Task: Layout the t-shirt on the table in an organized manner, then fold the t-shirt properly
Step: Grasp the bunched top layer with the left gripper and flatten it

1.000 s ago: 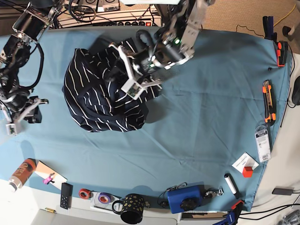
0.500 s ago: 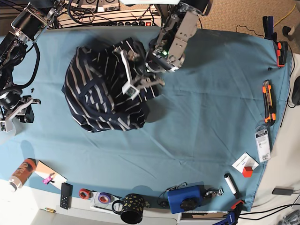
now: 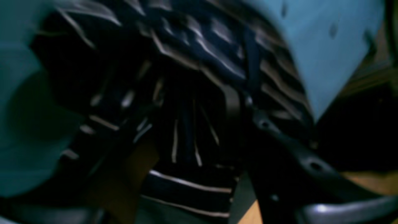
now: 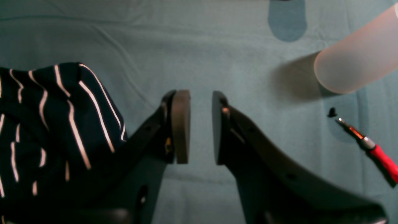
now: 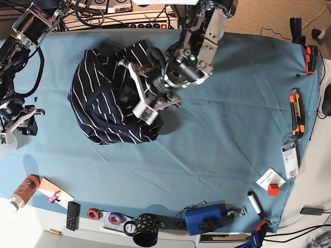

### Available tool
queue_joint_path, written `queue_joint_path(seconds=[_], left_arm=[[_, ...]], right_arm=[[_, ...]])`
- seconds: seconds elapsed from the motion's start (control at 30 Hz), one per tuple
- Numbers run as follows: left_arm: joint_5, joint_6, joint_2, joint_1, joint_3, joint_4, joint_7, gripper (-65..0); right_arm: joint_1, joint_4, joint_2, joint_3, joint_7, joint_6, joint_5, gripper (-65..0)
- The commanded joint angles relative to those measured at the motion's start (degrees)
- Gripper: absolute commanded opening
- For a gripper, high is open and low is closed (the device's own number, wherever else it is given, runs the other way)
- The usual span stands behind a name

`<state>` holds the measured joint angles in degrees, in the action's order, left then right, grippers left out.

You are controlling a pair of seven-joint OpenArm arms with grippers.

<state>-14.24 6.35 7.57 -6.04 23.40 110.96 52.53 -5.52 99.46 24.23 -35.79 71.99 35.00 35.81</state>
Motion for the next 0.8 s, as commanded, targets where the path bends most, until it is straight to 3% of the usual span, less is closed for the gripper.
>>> queue_joint_path(seconds=[0.0, 0.17, 0.53, 0.77], left_arm=[[-0.5, -0.8, 1.4, 0.3, 0.1, 1.0, -1.5, -43.7], [-3.2, -4.0, 1.4, 0.3, 0.1, -1.4, -4.2, -43.7], [-7.7, -3.3, 1.4, 0.5, 0.0, -5.1, -7.9, -43.7], [-11.0, -1.8, 1.4, 3.4, 0.0, -13.9, -8.5, -43.7]], right_arm=[[-1.0, 0.9, 1.2, -0.3, -1.5, 0.2, 0.6, -52.3], [-1.0, 0.9, 1.2, -0.3, -1.4, 0.2, 0.6, -52.3], [-1.0, 0.9, 1.2, -0.3, -0.7, 0.2, 0.6, -52.3], [-1.0, 0.9, 1.2, -0.3, 0.9, 0.2, 0.6, -52.3]])
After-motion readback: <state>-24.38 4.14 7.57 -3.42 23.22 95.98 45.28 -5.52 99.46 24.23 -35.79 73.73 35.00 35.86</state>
